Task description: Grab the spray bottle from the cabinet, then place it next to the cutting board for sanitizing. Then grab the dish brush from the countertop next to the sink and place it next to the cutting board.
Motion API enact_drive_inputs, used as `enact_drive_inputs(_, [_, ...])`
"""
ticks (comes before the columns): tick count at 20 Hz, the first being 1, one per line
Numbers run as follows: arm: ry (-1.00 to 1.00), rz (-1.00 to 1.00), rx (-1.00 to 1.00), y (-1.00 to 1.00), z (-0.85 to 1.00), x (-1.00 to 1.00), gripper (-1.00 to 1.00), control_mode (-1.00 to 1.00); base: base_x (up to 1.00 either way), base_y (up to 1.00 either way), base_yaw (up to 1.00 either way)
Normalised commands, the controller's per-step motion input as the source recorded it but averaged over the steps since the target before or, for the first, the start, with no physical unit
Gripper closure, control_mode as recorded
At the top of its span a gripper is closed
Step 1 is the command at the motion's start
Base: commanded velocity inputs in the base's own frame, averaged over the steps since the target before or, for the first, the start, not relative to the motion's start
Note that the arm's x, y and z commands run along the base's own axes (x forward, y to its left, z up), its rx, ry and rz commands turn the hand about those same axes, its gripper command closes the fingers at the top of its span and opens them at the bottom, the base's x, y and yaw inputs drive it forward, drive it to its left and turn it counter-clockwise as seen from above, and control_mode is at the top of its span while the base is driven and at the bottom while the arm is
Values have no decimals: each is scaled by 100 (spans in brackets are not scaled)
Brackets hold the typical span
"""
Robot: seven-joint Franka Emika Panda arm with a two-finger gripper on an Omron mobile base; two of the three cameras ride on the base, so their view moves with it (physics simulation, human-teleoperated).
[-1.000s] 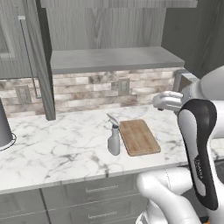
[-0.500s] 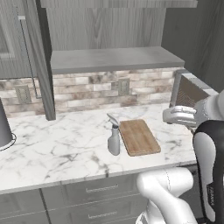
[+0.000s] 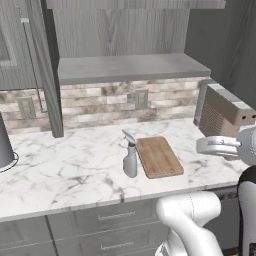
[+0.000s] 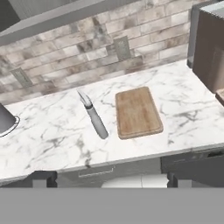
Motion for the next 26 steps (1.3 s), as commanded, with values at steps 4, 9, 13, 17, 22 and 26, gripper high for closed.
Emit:
enact_drive_inputs(4, [0,0,0,0,0,0,-100,100,-78,-2,-4])
enact_drive_inputs(9, [0,0,0,0,0,0,-100,100,-83,-22,-8])
enact_drive_inputs(13, [0,0,0,0,0,0,-100,100,-94,-66,-8])
enact_drive_inputs(17, [0,0,0,0,0,0,-100,100,-37,-90,-22])
enact_drive_inputs(22, [0,0,0,0,0,0,-100,100,0,-42,-66])
enact_drive_inputs(26, [0,0,0,0,0,0,-100,100,0,-16,-80])
